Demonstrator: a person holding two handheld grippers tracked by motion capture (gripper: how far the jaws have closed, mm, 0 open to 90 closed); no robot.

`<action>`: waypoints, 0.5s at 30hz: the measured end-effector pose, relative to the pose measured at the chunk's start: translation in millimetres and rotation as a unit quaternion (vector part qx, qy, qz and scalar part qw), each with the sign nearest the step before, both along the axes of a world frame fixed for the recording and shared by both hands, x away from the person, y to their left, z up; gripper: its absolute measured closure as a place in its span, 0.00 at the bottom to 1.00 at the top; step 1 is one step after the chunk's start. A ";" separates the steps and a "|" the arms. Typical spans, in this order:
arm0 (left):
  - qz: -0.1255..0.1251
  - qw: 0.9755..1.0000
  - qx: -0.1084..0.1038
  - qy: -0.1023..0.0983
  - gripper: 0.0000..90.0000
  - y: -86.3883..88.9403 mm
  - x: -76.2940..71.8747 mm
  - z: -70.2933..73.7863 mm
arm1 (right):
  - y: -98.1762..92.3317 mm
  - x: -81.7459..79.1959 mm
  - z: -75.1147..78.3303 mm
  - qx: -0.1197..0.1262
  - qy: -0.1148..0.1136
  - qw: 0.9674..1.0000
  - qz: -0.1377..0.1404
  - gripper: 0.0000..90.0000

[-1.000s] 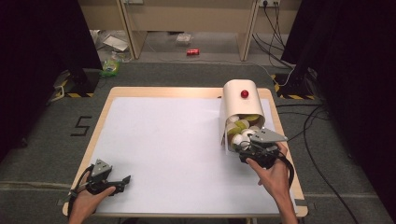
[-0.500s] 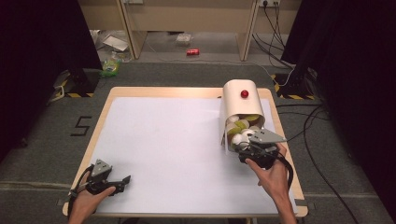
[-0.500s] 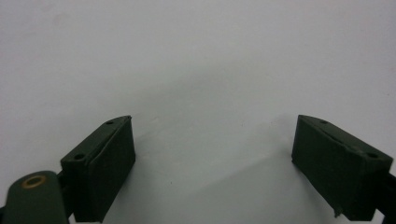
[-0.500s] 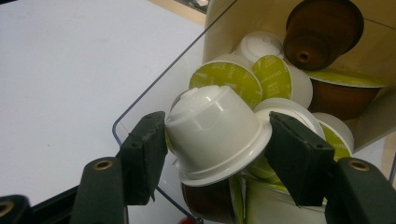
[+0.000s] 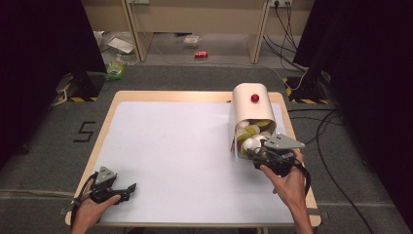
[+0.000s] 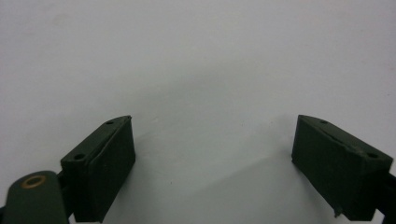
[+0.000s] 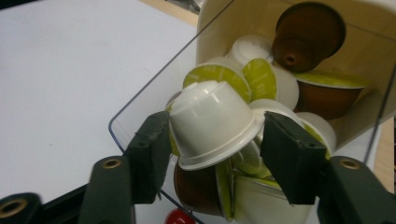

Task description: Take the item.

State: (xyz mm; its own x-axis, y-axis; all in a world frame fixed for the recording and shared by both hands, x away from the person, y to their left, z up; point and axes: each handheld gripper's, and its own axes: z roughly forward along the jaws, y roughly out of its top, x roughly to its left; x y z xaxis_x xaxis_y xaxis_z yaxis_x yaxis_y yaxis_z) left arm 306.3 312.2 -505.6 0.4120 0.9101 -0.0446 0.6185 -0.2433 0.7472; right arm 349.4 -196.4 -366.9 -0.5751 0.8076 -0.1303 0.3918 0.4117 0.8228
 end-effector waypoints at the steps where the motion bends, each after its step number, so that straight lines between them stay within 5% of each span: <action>1: 0.000 1.000 0.000 0.000 0.14 0.0 0.0 0.0 | 2.1 1.5 -2.8 -0.004 0.003 1.000 -0.001 0.44; 15: 0.000 1.000 0.000 0.000 0.14 0.0 -0.1 0.0 | 17.7 4.8 -6.5 -0.028 -0.004 1.000 0.004 0.44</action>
